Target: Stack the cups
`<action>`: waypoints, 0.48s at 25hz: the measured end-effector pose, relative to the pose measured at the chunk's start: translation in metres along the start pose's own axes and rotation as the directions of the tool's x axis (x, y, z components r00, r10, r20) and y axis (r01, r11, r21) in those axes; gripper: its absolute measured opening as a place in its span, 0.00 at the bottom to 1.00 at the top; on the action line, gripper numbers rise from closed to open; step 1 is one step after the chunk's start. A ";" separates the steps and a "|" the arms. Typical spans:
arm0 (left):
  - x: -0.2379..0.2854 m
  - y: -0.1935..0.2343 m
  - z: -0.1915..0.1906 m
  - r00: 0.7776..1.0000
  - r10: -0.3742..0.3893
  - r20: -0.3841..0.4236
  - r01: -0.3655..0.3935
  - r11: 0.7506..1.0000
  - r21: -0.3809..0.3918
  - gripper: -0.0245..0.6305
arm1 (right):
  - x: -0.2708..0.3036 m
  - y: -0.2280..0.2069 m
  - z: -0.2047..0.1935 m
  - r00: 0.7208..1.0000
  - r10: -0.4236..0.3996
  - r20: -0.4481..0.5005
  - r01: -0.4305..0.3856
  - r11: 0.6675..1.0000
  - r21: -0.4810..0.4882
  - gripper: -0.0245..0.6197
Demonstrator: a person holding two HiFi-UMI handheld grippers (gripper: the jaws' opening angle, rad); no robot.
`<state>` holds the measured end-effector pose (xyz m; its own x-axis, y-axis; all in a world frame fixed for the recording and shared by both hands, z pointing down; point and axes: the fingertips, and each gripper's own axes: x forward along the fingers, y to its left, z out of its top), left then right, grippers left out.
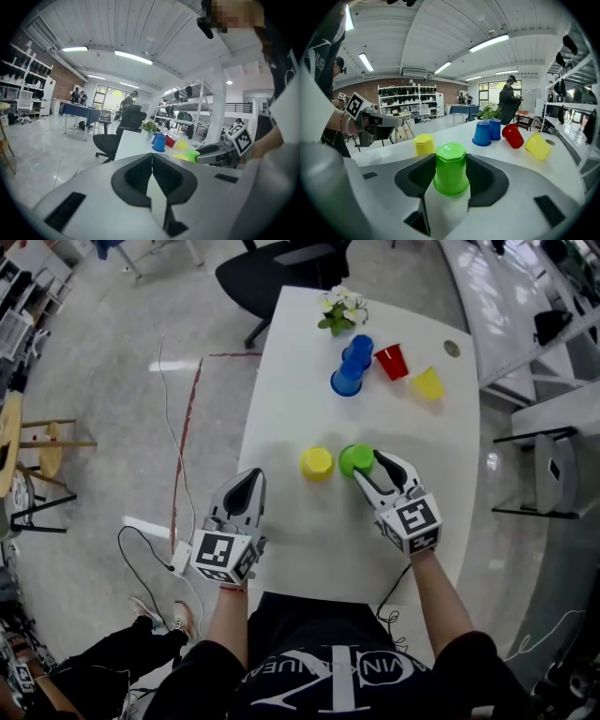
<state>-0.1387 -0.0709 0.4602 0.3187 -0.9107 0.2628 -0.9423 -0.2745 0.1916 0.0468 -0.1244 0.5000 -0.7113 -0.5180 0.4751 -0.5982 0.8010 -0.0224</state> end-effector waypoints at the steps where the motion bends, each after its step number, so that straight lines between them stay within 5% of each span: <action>1: 0.000 -0.001 0.000 1.000 -0.002 -0.001 0.002 1.000 -0.001 0.04 | -0.001 0.001 -0.001 1.000 0.002 0.000 -0.002 1.000 -0.003 0.36; 12: 0.001 -0.004 -0.002 1.000 -0.008 -0.005 0.008 1.000 -0.011 0.04 | -0.002 0.015 -0.009 0.999 0.041 -0.017 -0.042 0.999 -0.033 0.36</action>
<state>-0.1345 -0.0700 0.4612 0.3264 -0.9070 0.2661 -0.9387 -0.2779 0.2040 0.0426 -0.1089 0.5067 -0.7293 -0.4793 0.4883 -0.5555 0.8314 -0.0136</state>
